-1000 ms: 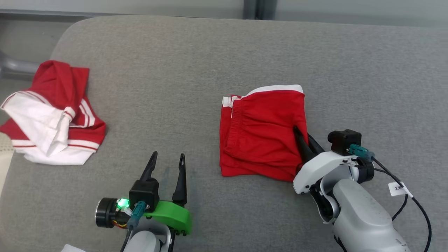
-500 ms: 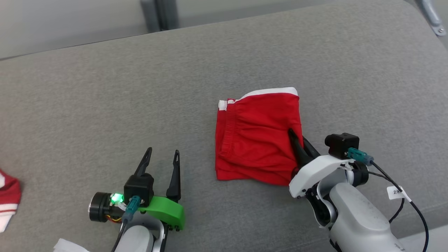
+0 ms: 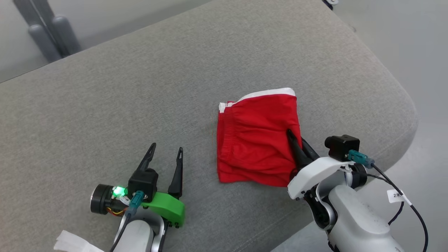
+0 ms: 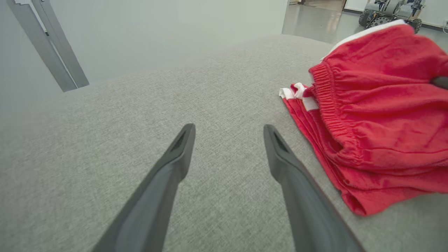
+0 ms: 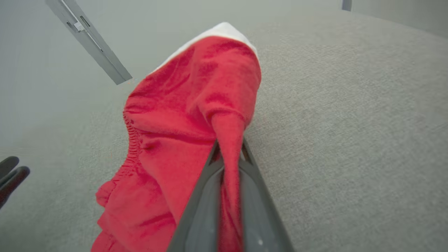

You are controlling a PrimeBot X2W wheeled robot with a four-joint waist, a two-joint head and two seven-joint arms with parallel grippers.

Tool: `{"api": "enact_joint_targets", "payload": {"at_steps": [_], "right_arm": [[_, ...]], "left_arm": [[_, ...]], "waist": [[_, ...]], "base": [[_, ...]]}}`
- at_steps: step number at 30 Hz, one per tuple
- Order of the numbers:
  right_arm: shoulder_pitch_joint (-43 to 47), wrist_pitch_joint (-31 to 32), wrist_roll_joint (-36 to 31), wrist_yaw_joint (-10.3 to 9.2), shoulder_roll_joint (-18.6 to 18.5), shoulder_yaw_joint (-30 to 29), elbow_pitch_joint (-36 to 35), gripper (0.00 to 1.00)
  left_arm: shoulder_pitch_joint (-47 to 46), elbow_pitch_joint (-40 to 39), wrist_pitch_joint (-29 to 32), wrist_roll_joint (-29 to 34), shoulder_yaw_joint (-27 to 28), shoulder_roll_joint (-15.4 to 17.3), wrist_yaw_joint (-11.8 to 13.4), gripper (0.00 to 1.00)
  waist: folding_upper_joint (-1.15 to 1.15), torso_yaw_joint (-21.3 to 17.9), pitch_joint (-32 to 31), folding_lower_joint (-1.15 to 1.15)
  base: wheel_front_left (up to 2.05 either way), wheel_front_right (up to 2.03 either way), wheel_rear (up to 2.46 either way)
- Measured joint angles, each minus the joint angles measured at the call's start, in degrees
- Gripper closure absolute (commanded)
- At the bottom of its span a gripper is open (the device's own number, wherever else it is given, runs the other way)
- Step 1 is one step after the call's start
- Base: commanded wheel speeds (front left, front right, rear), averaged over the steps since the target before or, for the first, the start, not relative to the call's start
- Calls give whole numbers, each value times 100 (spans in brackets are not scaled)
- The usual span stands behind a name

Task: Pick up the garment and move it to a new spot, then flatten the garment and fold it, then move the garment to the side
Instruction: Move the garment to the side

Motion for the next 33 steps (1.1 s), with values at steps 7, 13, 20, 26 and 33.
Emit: {"api": "enact_joint_targets", "payload": {"at_steps": [7, 13, 20, 26, 33], "right_arm": [[17, 0, -133, 0, 4, 67, -47, 100], [-551, 0, -790, 0, 5, -278, 278, 100], [-1246, 0, -1682, 1, -453, -1037, 769, 100], [-1663, 0, -2306, 3, -1079, -1876, 1340, 100], [-1969, 0, -3277, 3, -1745, -2863, 1956, 100]], "left_arm": [[-48, 55, 1, 107, 20, 0, -30, 0], [-169, -120, 0, 237, 207, 27, -4, 0], [-404, -241, 1, 393, 202, 74, -65, 0], [-489, -333, 1, 481, 165, 80, -65, 0], [-563, -435, 0, 514, 133, 81, -46, 0]], "waist": [[0, -308, 225, 0], [0, -231, 505, 0], [0, 249, 791, 0], [0, 719, 1025, 0], [0, 1238, 1240, 0]], "base": [[0, 0, 0], [0, 0, 0], [0, 0, 0], [0, 0, 0], [0, 0, 0]]}}
